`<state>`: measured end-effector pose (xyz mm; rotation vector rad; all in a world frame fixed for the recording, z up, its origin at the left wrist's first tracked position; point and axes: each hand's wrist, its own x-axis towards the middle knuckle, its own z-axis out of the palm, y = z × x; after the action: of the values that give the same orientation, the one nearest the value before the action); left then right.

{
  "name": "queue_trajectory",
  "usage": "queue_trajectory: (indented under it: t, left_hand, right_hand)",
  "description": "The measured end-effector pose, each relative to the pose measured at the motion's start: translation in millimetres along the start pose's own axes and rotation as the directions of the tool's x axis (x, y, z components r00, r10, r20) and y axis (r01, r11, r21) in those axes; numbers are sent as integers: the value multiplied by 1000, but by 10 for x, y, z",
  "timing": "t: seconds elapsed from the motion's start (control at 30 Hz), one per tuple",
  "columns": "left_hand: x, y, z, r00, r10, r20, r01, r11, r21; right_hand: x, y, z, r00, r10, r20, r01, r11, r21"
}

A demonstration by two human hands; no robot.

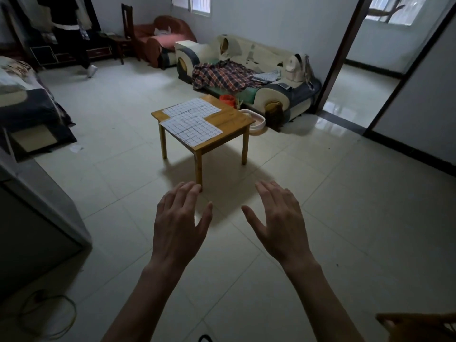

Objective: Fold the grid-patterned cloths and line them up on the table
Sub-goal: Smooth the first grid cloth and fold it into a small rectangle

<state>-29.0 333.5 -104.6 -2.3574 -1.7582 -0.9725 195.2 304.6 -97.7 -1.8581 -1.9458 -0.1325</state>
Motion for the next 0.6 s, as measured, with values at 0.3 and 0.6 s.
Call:
queue_trajectory:
  t: [0.3,0.6]
  left_hand:
    - [792,-594,389,1000,-9,13,9,1000,-21]
    - [1589,-1028,859,999,-9,39,8,1000,15]
  right_hand:
    - [787,-96,479,1000,23,12,-23,1000,11]
    - [1830,-111,930,999,-28,15,27,998,48]
